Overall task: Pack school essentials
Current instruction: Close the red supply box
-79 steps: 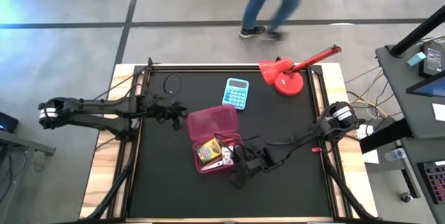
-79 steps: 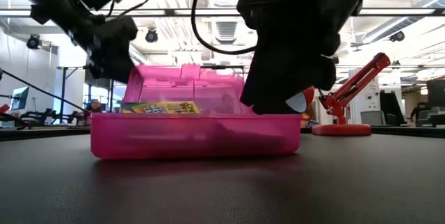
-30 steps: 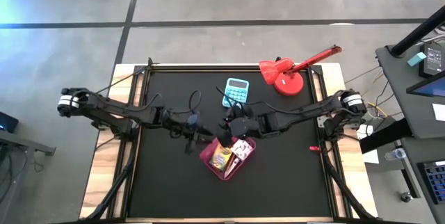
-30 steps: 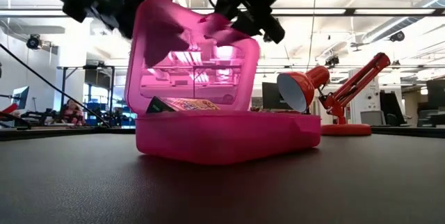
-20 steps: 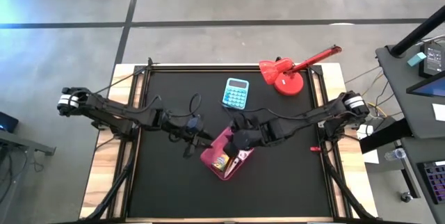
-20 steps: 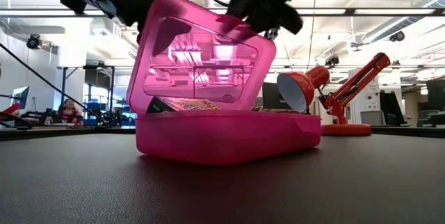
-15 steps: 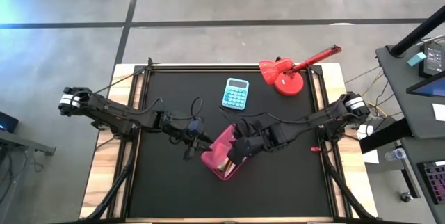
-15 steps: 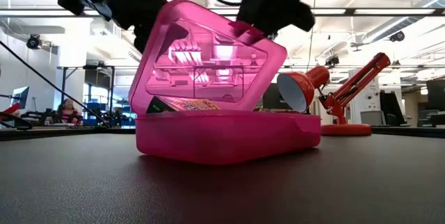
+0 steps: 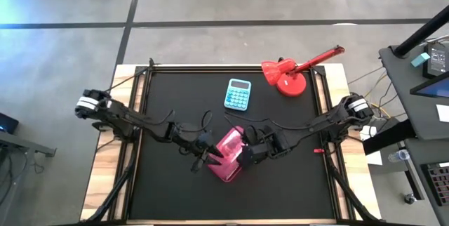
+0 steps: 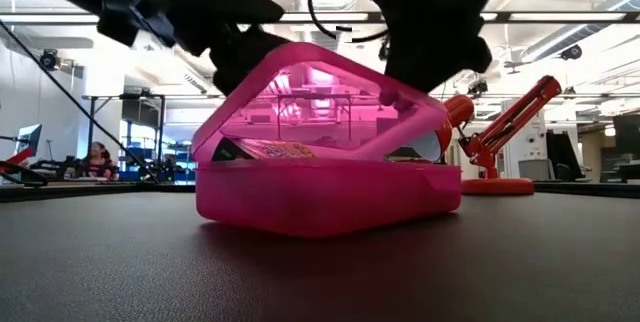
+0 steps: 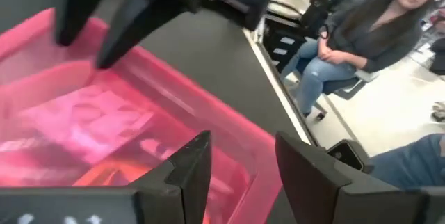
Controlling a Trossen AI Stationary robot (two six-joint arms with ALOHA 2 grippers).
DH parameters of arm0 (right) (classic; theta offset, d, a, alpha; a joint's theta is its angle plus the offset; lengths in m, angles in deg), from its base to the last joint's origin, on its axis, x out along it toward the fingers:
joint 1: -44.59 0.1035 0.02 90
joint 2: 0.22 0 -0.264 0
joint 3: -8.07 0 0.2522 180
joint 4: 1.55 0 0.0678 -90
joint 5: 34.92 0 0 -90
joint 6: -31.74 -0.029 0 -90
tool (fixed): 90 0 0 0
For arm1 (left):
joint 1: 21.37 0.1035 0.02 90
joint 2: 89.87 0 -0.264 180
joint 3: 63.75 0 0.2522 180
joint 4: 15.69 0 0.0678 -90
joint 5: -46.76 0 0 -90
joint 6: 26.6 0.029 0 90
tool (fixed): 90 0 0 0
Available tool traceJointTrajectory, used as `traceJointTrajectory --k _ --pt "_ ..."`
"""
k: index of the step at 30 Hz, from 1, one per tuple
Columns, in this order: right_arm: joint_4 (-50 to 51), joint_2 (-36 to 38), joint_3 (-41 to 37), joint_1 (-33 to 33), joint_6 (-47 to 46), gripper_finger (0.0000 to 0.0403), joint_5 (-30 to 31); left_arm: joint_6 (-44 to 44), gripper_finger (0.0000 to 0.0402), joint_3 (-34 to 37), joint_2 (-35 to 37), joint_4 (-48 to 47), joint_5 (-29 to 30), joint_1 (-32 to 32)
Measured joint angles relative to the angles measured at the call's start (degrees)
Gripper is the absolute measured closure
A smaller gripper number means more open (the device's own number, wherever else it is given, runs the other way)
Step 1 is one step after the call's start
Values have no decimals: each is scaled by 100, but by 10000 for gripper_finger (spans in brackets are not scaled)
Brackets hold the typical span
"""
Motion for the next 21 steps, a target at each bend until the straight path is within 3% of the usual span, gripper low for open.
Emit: traceJointTrajectory --k 9,21 --pt "-39 0 -402 -11 -137 268 4 25 258 -11 -968 861 43 -29" --pt "-474 6 -228 57 207 268 -59 359 258 137 -1128 760 756 -24"
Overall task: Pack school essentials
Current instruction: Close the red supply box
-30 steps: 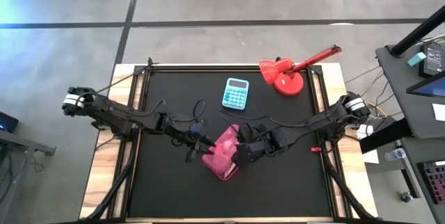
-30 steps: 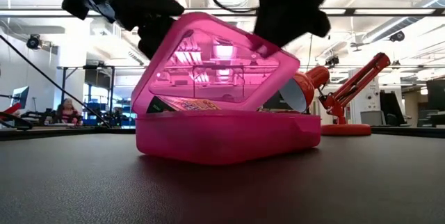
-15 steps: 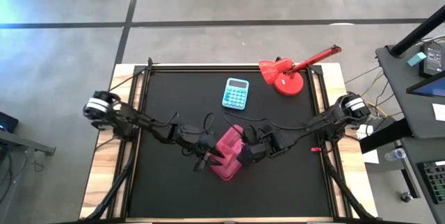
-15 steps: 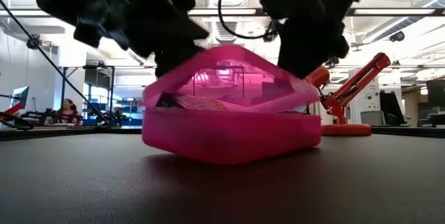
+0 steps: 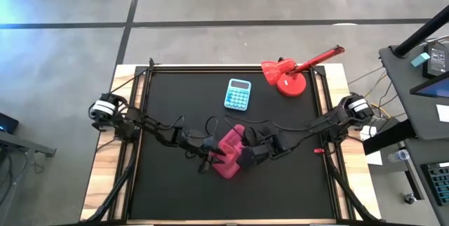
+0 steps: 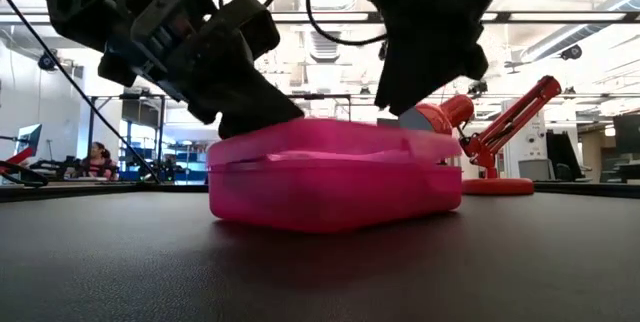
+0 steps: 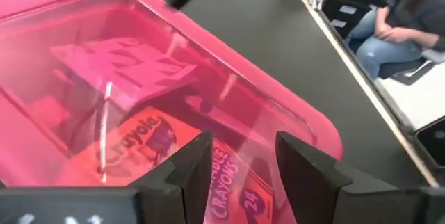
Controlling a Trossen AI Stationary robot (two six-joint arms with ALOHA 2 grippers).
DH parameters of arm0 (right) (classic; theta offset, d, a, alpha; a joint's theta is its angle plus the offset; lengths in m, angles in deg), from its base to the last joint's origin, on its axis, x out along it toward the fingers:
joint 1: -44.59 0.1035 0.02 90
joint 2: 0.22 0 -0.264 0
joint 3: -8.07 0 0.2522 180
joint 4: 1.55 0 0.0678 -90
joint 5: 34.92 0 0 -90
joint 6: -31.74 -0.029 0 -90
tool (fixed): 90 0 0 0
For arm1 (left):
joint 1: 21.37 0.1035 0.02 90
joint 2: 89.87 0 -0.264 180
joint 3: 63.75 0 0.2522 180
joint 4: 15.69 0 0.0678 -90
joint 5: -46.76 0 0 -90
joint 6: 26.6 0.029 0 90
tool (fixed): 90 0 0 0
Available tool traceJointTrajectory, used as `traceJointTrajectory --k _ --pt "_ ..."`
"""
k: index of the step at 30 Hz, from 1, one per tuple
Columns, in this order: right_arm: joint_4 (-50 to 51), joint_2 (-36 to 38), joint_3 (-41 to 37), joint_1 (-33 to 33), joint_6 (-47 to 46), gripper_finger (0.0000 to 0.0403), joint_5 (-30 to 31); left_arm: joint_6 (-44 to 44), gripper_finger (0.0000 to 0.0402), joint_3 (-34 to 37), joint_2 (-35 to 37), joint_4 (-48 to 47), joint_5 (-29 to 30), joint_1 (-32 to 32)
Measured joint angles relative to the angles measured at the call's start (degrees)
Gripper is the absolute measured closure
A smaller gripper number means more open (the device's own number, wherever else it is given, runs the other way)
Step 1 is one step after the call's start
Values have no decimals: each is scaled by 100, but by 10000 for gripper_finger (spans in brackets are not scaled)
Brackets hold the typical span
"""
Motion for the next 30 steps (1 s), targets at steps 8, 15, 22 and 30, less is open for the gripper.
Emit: traceJointTrajectory --k 8,15,22,30 --pt "0 3 68 214 4 268 -280 11 258 9 20 -336 188 -4" --pt "-8 -4 -251 152 -163 268 69 136 258 11 20 -365 308 0" --pt "-481 -4 -827 142 -561 268 24 109 258 -20 13 -407 306 0" --pt "-568 16 -895 142 -595 268 11 92 258 -56 43 -454 304 0"
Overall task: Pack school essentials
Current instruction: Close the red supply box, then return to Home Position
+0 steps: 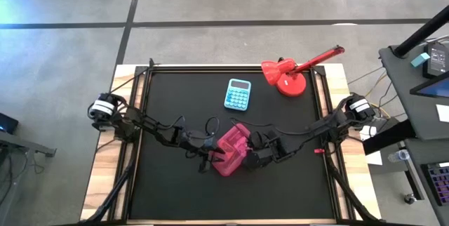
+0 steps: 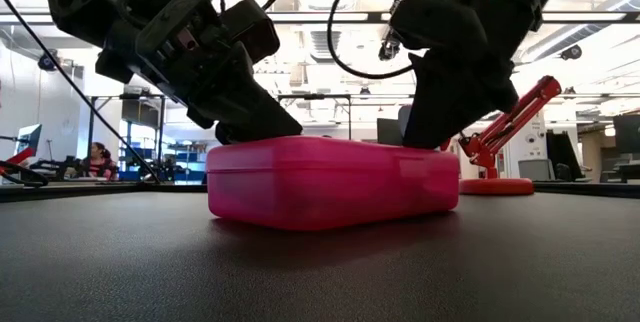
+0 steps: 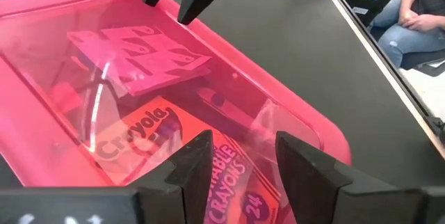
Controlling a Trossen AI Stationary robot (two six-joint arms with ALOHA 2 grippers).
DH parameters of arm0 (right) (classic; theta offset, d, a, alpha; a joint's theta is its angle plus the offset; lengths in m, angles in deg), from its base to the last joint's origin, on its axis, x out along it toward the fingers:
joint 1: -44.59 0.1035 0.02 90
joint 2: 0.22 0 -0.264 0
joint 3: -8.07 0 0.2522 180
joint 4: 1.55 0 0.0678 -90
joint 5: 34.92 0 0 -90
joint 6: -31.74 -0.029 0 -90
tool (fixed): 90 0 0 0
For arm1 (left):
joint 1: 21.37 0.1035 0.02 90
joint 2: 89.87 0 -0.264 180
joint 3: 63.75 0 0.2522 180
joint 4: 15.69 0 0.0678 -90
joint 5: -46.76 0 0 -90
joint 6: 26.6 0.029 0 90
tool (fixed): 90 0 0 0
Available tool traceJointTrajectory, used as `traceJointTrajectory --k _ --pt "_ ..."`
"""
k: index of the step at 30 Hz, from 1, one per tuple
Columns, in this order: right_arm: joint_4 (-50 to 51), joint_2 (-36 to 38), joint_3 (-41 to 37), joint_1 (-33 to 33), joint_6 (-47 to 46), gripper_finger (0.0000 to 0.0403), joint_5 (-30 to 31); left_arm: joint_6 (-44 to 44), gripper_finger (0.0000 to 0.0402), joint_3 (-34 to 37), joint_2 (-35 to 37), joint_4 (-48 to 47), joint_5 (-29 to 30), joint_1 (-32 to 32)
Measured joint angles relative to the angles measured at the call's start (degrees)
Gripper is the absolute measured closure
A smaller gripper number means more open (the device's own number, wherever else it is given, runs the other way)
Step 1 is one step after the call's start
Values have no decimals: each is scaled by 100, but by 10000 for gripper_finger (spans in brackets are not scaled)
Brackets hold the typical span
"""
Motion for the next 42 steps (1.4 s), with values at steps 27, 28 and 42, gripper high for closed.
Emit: traceJointTrajectory --k 27,28,42 --pt "-65 1075 481 97 2866 268 53 758 258 208 4592 -3011 479 118" --pt "-125 1207 353 88 2846 268 56 760 258 235 4765 -3146 502 118" --pt "-2421 3109 -1791 48 2656 268 59 334 258 1581 6922 -2839 1295 118"
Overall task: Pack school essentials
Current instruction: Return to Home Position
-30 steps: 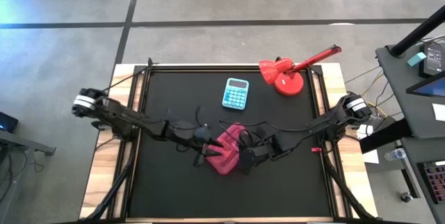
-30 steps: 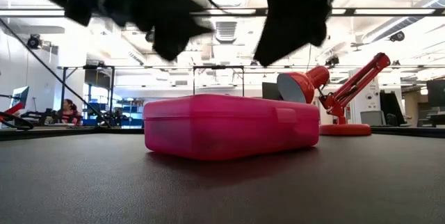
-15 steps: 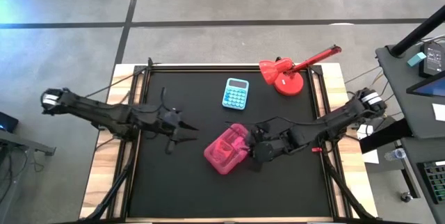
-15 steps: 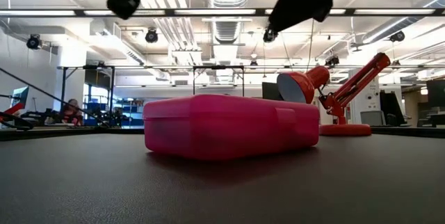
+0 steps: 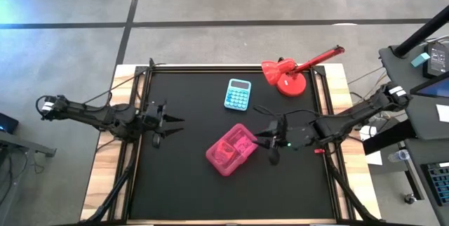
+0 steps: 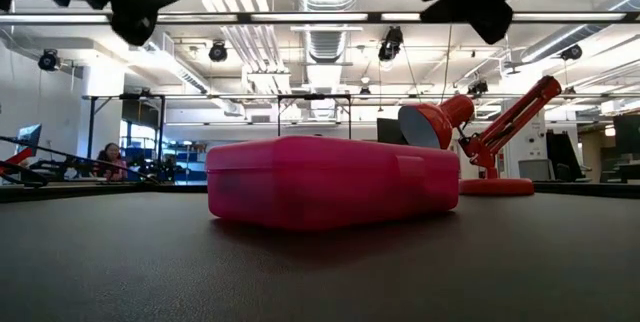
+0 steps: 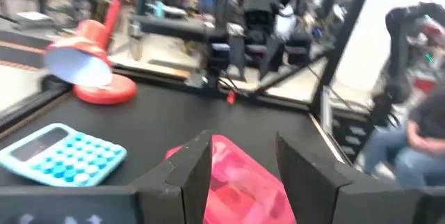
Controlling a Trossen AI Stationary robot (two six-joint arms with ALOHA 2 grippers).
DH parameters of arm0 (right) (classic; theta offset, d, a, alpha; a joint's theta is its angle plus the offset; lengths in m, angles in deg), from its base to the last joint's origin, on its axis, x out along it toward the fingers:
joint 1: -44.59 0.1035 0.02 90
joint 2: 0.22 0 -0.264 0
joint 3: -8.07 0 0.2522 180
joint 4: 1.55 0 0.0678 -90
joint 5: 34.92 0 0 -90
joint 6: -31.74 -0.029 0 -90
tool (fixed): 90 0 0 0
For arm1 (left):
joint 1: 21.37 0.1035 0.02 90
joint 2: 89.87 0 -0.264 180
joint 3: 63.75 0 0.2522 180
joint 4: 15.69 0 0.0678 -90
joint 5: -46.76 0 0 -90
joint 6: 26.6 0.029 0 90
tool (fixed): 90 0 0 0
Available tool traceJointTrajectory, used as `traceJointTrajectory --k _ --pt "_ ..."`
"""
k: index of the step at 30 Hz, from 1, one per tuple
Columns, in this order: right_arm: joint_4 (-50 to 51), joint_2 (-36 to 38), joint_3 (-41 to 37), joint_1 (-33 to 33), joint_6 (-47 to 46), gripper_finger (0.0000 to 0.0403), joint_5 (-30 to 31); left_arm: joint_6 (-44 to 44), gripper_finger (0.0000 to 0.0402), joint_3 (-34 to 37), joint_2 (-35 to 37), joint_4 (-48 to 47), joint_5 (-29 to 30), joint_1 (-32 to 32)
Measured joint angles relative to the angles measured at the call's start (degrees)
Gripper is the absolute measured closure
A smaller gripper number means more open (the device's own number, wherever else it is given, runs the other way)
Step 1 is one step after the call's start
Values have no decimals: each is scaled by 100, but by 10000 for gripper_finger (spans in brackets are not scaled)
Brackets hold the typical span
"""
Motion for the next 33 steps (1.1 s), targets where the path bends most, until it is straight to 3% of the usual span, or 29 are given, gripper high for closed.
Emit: traceJointTrajectory --k 14,33 --pt "-309 1917 -1416 0 -41 268 23 -338 258 1178 1354 541 1126 0" --pt "-1619 3896 -3426 0 -102 268 22 -294 258 2093 2491 1208 1642 0"
